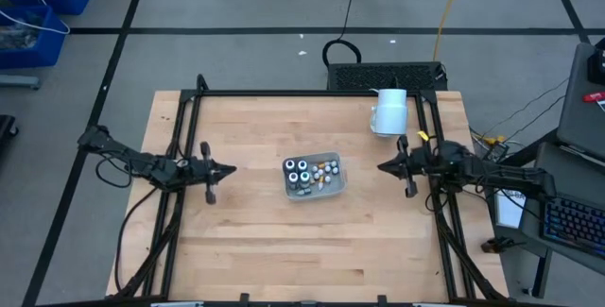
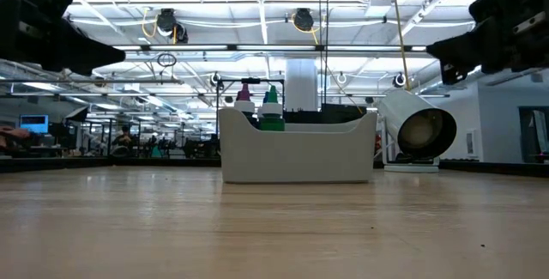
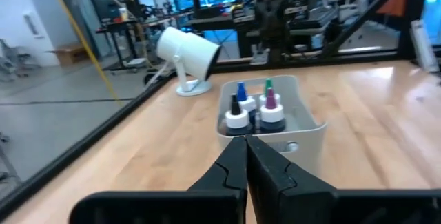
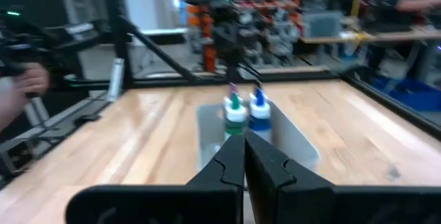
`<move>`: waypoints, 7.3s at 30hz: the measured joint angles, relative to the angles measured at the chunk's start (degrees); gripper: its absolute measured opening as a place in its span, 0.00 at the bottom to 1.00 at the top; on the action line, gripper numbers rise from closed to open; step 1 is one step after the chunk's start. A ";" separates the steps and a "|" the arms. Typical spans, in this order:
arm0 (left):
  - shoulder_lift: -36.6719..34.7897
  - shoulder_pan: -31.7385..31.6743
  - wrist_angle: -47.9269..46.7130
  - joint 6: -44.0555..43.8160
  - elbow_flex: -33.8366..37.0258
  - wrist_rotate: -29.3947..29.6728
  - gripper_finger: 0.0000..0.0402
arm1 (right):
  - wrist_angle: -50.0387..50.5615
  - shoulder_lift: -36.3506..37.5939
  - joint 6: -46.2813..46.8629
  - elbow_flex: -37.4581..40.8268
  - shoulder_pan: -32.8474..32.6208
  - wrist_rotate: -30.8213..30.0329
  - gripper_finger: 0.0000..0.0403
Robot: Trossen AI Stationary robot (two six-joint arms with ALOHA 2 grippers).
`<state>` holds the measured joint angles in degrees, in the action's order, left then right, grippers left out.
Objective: Pick & Place food coloring
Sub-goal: Return to Home Position
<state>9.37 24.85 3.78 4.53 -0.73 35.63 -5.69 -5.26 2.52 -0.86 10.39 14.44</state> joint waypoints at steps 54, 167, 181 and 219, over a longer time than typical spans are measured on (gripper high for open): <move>0.00 -0.01 -0.11 -4.06 0.04 -4.30 0.10 | -2.85 -5.03 4.34 0.00 0.02 -7.19 0.00; 0.00 -0.03 1.22 -1.81 0.11 -4.19 0.10 | -3.07 -7.72 1.29 0.00 0.00 -6.93 0.00; 0.00 -0.02 1.22 -1.81 0.10 -4.18 0.10 | -3.07 -7.72 1.29 0.02 0.00 -6.91 0.00; -0.02 -0.02 1.22 -1.81 0.09 -4.19 0.10 | -3.07 -7.72 1.31 0.00 0.02 -6.91 0.00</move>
<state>9.35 24.82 4.99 2.72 -0.64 31.44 -8.75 -12.97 3.84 -0.86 10.41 7.53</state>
